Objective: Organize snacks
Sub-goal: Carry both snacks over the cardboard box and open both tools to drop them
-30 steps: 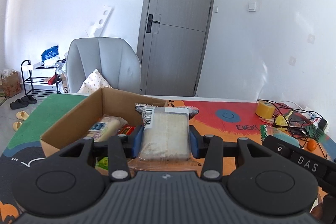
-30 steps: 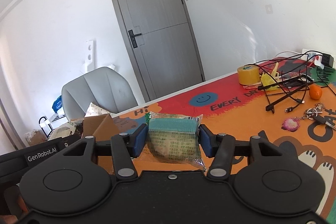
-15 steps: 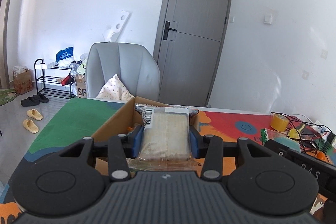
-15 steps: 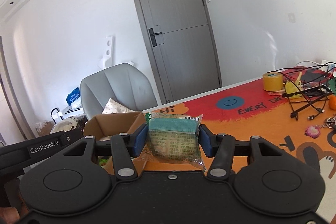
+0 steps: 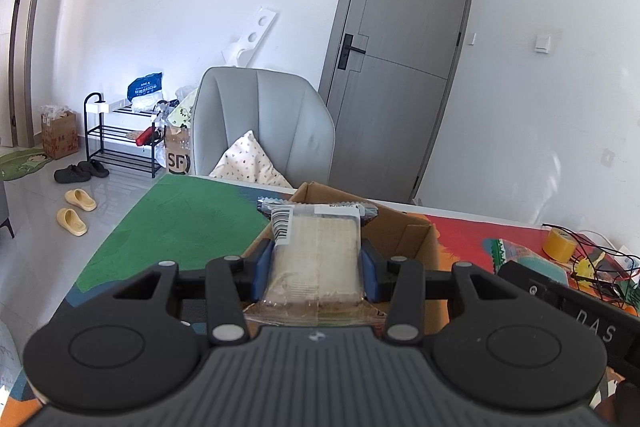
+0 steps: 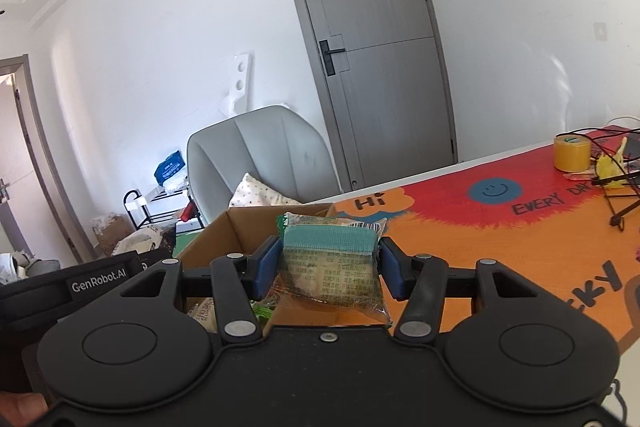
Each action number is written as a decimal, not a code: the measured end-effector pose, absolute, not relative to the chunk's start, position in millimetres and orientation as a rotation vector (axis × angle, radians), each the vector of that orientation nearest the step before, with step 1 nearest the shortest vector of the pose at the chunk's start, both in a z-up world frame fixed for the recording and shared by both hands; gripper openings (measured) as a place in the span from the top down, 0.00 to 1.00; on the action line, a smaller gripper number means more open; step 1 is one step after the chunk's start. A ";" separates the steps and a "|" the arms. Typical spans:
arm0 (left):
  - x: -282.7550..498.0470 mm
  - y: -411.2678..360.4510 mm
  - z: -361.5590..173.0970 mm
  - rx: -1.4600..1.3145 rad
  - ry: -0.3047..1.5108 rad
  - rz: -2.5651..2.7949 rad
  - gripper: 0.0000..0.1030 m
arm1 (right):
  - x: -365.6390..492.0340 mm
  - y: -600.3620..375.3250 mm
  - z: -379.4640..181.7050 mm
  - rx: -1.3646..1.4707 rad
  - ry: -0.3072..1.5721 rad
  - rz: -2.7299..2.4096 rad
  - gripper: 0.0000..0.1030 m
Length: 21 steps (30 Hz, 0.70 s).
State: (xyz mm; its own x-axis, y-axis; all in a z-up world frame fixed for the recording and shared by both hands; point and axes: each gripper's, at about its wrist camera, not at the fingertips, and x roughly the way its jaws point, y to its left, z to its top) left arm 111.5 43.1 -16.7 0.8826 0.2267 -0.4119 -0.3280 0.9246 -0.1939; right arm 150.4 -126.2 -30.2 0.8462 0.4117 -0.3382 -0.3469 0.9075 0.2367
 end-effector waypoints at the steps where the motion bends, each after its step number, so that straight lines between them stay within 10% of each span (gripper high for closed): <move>1: 113.5 45.1 -17.8 -0.265 0.398 0.293 0.57 | 152.8 -123.2 -30.5 0.168 0.396 0.406 0.49; 21: 128.2 99.8 -27.1 -0.393 0.417 0.316 0.45 | 188.6 -86.0 -33.1 0.156 0.451 0.436 0.49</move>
State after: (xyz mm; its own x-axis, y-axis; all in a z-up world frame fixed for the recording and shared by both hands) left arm 128.2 99.8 -27.1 0.8678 0.2147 -0.4482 -0.3730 0.8773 -0.3019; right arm 188.6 -86.0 -33.1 0.8099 0.4406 -0.3872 -0.3728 0.8963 0.2399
